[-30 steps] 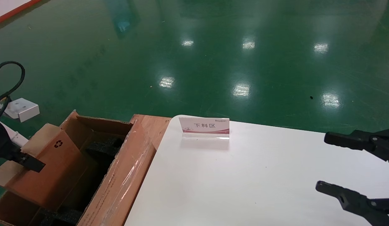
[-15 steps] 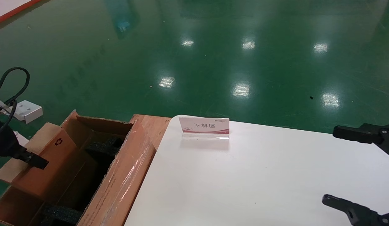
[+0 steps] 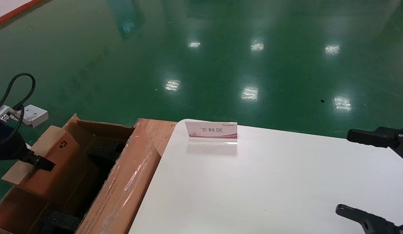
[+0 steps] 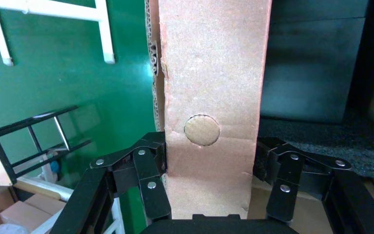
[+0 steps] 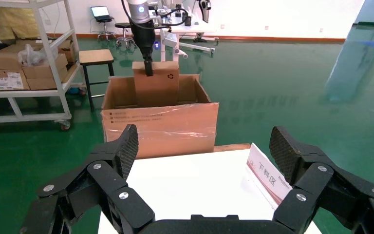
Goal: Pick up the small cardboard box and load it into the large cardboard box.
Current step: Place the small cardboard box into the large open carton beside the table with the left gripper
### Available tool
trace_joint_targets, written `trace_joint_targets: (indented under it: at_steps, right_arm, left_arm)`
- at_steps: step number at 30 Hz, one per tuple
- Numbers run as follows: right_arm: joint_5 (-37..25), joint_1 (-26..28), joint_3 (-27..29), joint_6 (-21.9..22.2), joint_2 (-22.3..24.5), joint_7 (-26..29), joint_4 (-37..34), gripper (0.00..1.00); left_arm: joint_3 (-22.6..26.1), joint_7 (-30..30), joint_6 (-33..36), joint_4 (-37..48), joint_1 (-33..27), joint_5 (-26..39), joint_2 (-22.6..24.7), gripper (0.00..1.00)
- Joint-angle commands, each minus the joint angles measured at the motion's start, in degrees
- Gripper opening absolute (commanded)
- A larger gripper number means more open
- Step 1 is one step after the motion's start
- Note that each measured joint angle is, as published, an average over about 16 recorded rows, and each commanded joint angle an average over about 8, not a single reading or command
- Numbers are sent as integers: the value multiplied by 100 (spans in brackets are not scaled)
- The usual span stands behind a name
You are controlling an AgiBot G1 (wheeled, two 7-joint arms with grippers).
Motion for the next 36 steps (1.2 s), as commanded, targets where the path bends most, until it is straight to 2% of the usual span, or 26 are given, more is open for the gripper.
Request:
trace_joint_targets:
  at_steps: [1,21,22,23,28,30,31,36]
  right_arm:
    - [0,0,-1,0,0,0,0,100]
    - [4,1,-6,3,3,-3,0,100]
    - [5,1,-7,3,3,-3,0,100]
    - [5,2,-7,3,3,-3,0,100]
    - [6,1,-7,4,3,-4,-1,100]
    - [6,0,-7,5,3,-5,-2,100]
    - [6,0,-7,5,4,-5,-2,100]
    - [6,0,-7,5,4,-5,-2,100]
  left_arm:
    - [8,5,-66,65,78,-1,17,0]
    - [34,153,-261,669,578,-324,51,2]
    - [33,156,-256,691,592,-341,57,7]
    - [33,157,-251,708,603,-355,63,17]
    - [29,160,-232,796,667,-422,96,79]
    - [29,160,-231,813,680,-435,100,97]
    - [28,161,-230,822,688,-443,103,100]
    - [32,160,-219,814,681,-444,101,100]
